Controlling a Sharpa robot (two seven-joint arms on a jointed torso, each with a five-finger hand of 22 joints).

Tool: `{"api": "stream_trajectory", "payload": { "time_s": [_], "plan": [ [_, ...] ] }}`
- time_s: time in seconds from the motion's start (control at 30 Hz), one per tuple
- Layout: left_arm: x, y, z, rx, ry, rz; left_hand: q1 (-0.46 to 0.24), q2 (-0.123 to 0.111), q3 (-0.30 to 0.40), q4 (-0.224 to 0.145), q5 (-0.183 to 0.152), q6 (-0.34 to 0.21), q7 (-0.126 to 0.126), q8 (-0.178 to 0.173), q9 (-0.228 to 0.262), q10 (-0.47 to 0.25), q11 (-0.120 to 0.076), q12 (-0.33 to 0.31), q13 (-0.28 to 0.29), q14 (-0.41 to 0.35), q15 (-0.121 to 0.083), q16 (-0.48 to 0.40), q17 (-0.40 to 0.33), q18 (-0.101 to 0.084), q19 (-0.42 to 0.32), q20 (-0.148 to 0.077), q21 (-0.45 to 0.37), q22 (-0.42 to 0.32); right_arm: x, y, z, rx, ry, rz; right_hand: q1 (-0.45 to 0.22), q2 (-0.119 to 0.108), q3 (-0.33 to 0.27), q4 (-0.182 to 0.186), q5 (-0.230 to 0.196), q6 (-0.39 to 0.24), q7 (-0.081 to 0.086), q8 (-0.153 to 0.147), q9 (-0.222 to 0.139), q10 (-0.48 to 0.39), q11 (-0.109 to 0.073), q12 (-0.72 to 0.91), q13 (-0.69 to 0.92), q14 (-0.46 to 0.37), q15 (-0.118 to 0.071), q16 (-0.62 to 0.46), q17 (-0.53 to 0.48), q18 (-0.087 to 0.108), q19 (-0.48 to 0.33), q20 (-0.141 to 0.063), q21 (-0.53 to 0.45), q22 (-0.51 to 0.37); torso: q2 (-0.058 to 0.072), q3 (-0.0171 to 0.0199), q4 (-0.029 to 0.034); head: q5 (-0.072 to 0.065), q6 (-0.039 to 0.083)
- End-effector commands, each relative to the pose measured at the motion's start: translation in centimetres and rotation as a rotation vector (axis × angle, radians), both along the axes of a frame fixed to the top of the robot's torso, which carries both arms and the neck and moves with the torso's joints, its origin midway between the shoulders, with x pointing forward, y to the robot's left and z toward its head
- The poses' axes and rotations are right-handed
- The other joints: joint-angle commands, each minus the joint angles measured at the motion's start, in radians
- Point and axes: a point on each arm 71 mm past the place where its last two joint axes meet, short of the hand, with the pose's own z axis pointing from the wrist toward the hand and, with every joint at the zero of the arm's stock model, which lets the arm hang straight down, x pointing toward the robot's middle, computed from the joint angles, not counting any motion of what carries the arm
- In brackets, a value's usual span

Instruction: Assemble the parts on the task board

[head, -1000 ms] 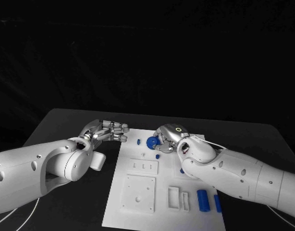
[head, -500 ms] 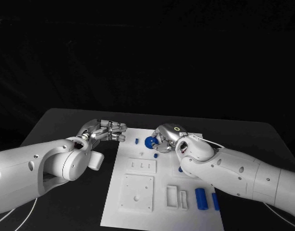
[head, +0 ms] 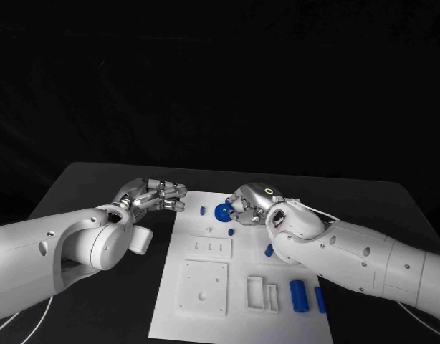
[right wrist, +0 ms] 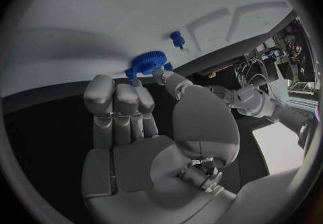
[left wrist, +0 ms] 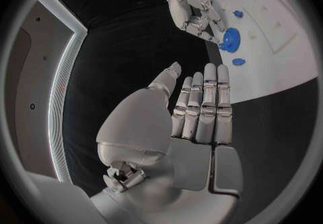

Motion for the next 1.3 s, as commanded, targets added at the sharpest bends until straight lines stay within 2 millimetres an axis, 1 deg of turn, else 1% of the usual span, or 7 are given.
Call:
{"api": "stream_trajectory", "payload": {
  "time_s": [0.03, 0.23, 0.4, 0.6, 0.73, 0.97, 1.3],
  "plan": [
    [0.0, 0.0, 0.2, -0.007, -0.005, -0.004, 0.005, -0.01, 0.002, 0.004, 0.004, -0.009, 0.001, -0.001, 0.0, -0.007, 0.0, 0.0, 0.001, -0.008, 0.002, 0.005, -0.001, 0.002, 0.005, 0.0, -0.002, 0.0, -0.3, -0.6, 0.8, 0.125, -0.053, 0.023, 0.019, 0.001, -0.045, 0.008, 0.003, -0.011, 0.0, -0.004, 0.0, -0.002, -0.001, -0.008, -0.007, -0.002, 0.001, -0.015, -0.012, 0.01, 0.052, 0.002, -0.015, 0.11, -0.001, 0.0007, -0.0009, -0.005, 0.005],
    [0.2, 0.5, 0.2, -0.006, -0.009, 0.006, 0.009, -0.012, 0.002, 0.001, 0.001, -0.008, 0.001, -0.001, 0.0, -0.008, 0.0, 0.0, 0.002, -0.009, 0.002, 0.005, -0.001, 0.003, 0.005, -0.001, -0.001, 0.0, -0.7, -2.7, 1.9, 0.204, -0.056, 0.044, 0.093, 0.026, -0.229, 0.043, -0.006, -0.018, 0.0, -0.004, 0.0, -0.004, 0.005, -0.007, -0.01, -0.001, 0.003, -0.02, -0.012, 0.012, 0.055, 0.005, -0.023, 0.111, -0.003, 0.0044, -0.007, -0.014, 0.009],
    [0.3, 0.8, 0.2, -0.006, -0.018, 0.012, 0.013, -0.012, 0.002, -0.002, 0.0, -0.007, 0.001, -0.001, 0.0, -0.005, 0.0, 0.0, 0.001, -0.009, 0.002, 0.004, -0.001, 0.003, 0.004, -0.001, 0.0, 0.001, -0.8, -5.0, 2.6, 0.25, -0.008, 0.076, 0.139, 0.032, -0.257, 0.026, -0.017, -0.012, 0.002, -0.004, 0.0, -0.008, 0.004, -0.009, -0.012, -0.002, 0.003, -0.023, -0.014, 0.011, 0.052, 0.005, -0.027, 0.111, -0.006, 0.01, -0.0161, -0.02, 0.012],
    [0.6, 1.5, 0.4, -0.008, -0.058, 0.038, 0.028, -0.005, 0.013, -0.02, 0.003, 0.012, -0.006, 0.001, 0.001, 0.048, -0.018, -0.001, 0.001, 0.006, -0.008, 0.007, -0.001, 0.003, 0.004, -0.01, 0.019, 0.017, -0.6, -9.6, 3.1, 0.364, 0.068, 0.128, 0.187, 0.085, -0.322, -0.121, 0.051, 0.012, 0.002, -0.006, -0.001, -0.014, 0.004, -0.013, -0.015, -0.003, 0.002, -0.023, -0.008, 0.002, 0.039, 0.003, -0.069, 0.102, -0.013, 0.0226, -0.0374, -0.03, 0.013],
    [0.8, 1.8, 0.3, -0.007, -0.064, 0.04, 0.03, -0.002, 0.017, -0.031, 0.002, 0.028, -0.01, 0.001, 0.001, 0.066, -0.023, -0.001, 0.001, 0.009, -0.01, 0.003, -0.001, 0.0, -0.007, -0.013, 0.032, 0.03, -0.3, -12.1, 3.0, 0.402, 0.099, 0.112, 0.172, 0.121, -0.373, -0.197, 0.066, 0.014, 0.003, -0.004, 0.0, -0.016, 0.004, -0.016, -0.018, -0.003, 0.004, -0.024, -0.005, 0.002, 0.037, 0.003, -0.071, 0.102, -0.016, 0.0284, -0.0435, -0.039, 0.012],
    [1.1, 2.0, 0.2, -0.007, -0.062, 0.034, 0.021, 0.006, 0.017, -0.053, 0.0, 0.031, -0.01, -0.001, 0.0, 0.08, -0.028, -0.001, 0.001, 0.013, -0.011, -0.004, -0.001, -0.002, -0.033, -0.015, 0.062, 0.064, -0.1, -15.8, 2.0, 0.41, 0.147, 0.052, 0.165, 0.141, -0.408, -0.243, 0.085, 0.008, 0.004, -0.004, 0.0, -0.017, 0.004, -0.016, -0.019, -0.004, 0.004, -0.025, -0.001, 0.004, 0.036, 0.004, -0.069, 0.102, -0.018, 0.0379, -0.0501, -0.053, 0.009],
    [1.1, 2.0, 0.1, -0.007, -0.054, 0.023, 0.011, 0.003, 0.01, -0.062, -0.007, 0.019, -0.006, -0.002, 0.0, 0.052, -0.018, -0.001, 0.001, 0.008, -0.007, -0.008, -0.001, -0.001, -0.041, -0.01, 0.063, 0.07, -0.2, -17.3, 0.5, 0.336, 0.196, 0.027, 0.187, 0.144, -0.456, -0.245, 0.083, -0.021, 0.009, -0.005, -0.001, -0.021, 0.009, -0.02, -0.024, -0.004, 0.007, -0.028, 0.0, 0.007, 0.035, 0.007, -0.073, 0.101, -0.016, 0.0347, -0.0499, -0.066, -0.002]
  ]
}}
